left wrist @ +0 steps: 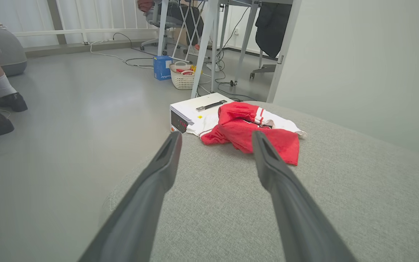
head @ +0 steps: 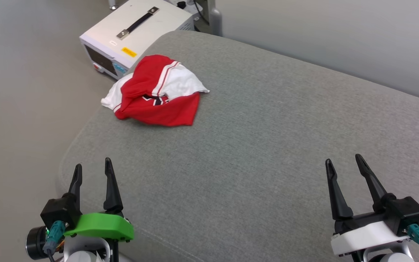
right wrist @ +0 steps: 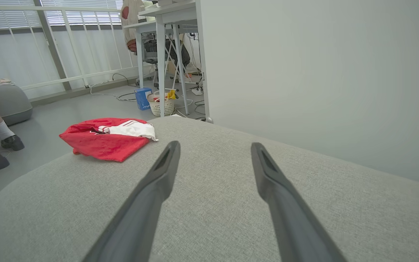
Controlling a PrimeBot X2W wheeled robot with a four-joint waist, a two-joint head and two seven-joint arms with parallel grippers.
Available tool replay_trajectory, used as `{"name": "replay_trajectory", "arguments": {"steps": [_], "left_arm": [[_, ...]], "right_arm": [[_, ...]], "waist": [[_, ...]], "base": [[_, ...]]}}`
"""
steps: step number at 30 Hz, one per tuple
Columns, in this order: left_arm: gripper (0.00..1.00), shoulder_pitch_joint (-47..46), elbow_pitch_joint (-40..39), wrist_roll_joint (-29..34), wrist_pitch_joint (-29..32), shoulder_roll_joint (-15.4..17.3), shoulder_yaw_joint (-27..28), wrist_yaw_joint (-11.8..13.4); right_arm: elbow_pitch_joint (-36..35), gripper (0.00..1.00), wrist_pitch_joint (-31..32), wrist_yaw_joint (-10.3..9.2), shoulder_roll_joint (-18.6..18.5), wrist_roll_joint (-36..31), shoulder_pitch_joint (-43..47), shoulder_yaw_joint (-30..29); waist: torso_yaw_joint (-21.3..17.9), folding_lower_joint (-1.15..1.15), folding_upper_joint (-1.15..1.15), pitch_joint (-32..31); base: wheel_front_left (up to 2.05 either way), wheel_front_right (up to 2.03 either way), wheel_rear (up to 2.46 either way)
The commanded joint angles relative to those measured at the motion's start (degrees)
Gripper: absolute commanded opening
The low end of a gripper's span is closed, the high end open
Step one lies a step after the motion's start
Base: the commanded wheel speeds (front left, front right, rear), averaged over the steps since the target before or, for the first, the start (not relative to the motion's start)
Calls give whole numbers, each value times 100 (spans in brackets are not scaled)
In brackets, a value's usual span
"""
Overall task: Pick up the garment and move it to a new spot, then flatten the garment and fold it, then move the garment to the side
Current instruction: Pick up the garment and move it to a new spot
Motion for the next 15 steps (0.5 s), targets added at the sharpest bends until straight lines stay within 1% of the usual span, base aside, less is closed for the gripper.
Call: {"name": "replay_trajectory", "arguments": {"steps": [1, 7, 11, 12, 15], "left_arm": [[100, -34, 19, -22, -33, -22, 8, 33], [100, -16, 50, -87, -33, -22, 45, 39], [100, -72, 66, -133, -33, -22, 103, 13], [100, -114, 81, -139, -33, -22, 123, -31], [100, -415, 161, -135, -33, -22, 278, -276]], "right_arm": [[-32, 100, -26, -4, -9, -22, -75, -3], [-32, 100, -26, -4, -9, -43, -75, 0], [-48, 100, -26, -4, -9, -61, -104, 7], [-56, 100, -26, -4, -9, -63, -115, 2], [-92, 100, -26, -4, -9, -102, -160, 10]], "waist": [[166, 0, 0, -11], [260, 0, 0, -8], [250, 0, 0, 38], [241, 0, 0, 56], [184, 0, 0, 153]], "base": [[0, 0, 0], [0, 0, 0], [0, 0, 0], [0, 0, 0], [0, 0, 0]]}}
